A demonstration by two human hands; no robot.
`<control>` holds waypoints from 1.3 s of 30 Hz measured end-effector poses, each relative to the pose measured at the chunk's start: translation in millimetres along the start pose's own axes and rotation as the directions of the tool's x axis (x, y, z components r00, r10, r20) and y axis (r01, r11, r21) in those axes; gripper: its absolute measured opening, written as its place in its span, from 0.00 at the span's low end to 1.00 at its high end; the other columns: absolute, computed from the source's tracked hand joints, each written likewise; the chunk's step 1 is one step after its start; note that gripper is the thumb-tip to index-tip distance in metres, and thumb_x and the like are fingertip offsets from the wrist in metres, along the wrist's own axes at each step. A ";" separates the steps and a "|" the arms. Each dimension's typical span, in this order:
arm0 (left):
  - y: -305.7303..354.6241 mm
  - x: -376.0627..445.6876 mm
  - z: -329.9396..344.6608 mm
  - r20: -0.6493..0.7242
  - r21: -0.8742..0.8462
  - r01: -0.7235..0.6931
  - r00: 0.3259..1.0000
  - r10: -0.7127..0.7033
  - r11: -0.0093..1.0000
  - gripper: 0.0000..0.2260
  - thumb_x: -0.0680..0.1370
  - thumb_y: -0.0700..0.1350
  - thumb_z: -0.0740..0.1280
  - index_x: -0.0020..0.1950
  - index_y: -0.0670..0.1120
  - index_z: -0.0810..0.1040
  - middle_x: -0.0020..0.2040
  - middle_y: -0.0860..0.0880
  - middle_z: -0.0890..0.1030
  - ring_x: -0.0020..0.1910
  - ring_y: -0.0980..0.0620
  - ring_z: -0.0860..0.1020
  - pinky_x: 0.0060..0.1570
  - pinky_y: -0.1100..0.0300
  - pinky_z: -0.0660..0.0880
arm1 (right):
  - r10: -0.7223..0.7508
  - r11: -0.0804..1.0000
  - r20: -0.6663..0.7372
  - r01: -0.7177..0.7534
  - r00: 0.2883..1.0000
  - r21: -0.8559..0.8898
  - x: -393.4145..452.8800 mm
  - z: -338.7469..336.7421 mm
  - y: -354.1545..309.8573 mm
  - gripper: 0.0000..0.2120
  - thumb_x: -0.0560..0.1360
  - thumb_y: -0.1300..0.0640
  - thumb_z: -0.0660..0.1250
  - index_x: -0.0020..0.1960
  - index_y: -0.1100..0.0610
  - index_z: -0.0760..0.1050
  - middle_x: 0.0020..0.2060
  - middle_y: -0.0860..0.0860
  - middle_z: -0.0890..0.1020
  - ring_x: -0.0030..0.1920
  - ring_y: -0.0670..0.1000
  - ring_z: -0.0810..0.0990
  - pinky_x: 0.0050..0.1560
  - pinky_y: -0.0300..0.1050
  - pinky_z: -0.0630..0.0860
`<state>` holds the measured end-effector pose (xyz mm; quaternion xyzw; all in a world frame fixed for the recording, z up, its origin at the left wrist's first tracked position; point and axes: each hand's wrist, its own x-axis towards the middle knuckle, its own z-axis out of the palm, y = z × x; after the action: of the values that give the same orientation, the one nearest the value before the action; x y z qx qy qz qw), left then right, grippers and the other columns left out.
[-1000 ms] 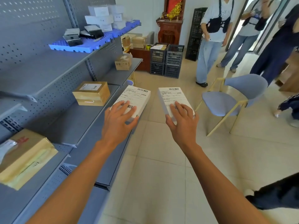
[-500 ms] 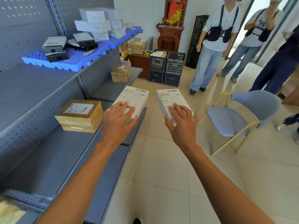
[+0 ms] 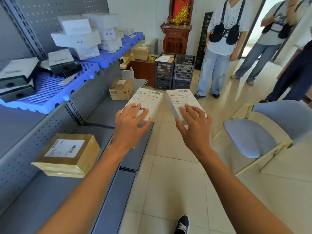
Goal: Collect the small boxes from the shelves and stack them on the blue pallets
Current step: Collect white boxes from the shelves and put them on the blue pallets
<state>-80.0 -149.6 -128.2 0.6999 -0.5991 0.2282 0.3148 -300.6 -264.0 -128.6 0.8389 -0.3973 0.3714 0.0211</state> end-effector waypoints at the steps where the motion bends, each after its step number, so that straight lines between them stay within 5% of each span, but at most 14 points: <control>1: -1.4 10.3 11.6 0.001 -0.005 0.001 1.000 -0.001 1.000 0.18 0.77 0.56 0.65 0.61 0.48 0.83 0.66 0.43 0.79 0.68 0.42 0.74 0.60 0.41 0.70 | -0.008 1.000 -0.010 0.008 1.000 0.004 11.1 9.1 10.6 0.18 0.80 0.46 0.65 0.67 0.51 0.75 0.69 0.49 0.75 0.68 0.55 0.70 0.62 0.67 0.67; 11: 0.3 141.0 122.5 0.052 0.035 0.081 0.995 -0.083 0.996 0.21 0.78 0.58 0.62 0.64 0.47 0.82 0.68 0.44 0.78 0.70 0.42 0.72 0.61 0.40 0.72 | -0.026 0.997 0.006 0.026 1.000 0.067 142.1 85.4 125.1 0.20 0.80 0.45 0.63 0.68 0.52 0.75 0.70 0.51 0.75 0.69 0.55 0.69 0.62 0.66 0.67; 20: -27.7 229.4 186.0 -0.009 0.060 0.118 0.993 -0.118 0.991 0.20 0.78 0.56 0.65 0.63 0.46 0.82 0.67 0.42 0.79 0.69 0.41 0.73 0.61 0.38 0.72 | -0.091 0.990 0.068 0.084 0.994 0.110 248.7 144.8 163.5 0.21 0.80 0.44 0.63 0.70 0.52 0.74 0.71 0.50 0.74 0.70 0.55 0.68 0.63 0.62 0.64; 31: -127.7 342.3 256.6 -0.161 0.166 0.106 0.984 -0.079 0.980 0.18 0.80 0.56 0.65 0.62 0.46 0.81 0.66 0.42 0.79 0.68 0.40 0.74 0.57 0.36 0.75 | -0.178 0.974 0.064 0.166 0.982 0.156 398.3 253.0 165.2 0.21 0.80 0.45 0.63 0.69 0.52 0.75 0.70 0.50 0.75 0.70 0.55 0.68 0.64 0.65 0.65; 39: -173.1 427.7 255.2 -0.221 0.147 0.258 0.949 -0.223 0.955 0.20 0.79 0.57 0.63 0.65 0.48 0.81 0.68 0.45 0.79 0.70 0.42 0.73 0.63 0.35 0.71 | -0.255 0.937 0.002 0.247 0.967 0.247 513.1 299.5 138.7 0.20 0.80 0.45 0.63 0.70 0.52 0.74 0.71 0.51 0.74 0.71 0.56 0.67 0.66 0.65 0.61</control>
<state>151.4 -614.5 -37.3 0.7658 -0.4518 0.3094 0.3373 -4.0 -791.8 -52.9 0.8851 -0.2384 0.3975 -0.0418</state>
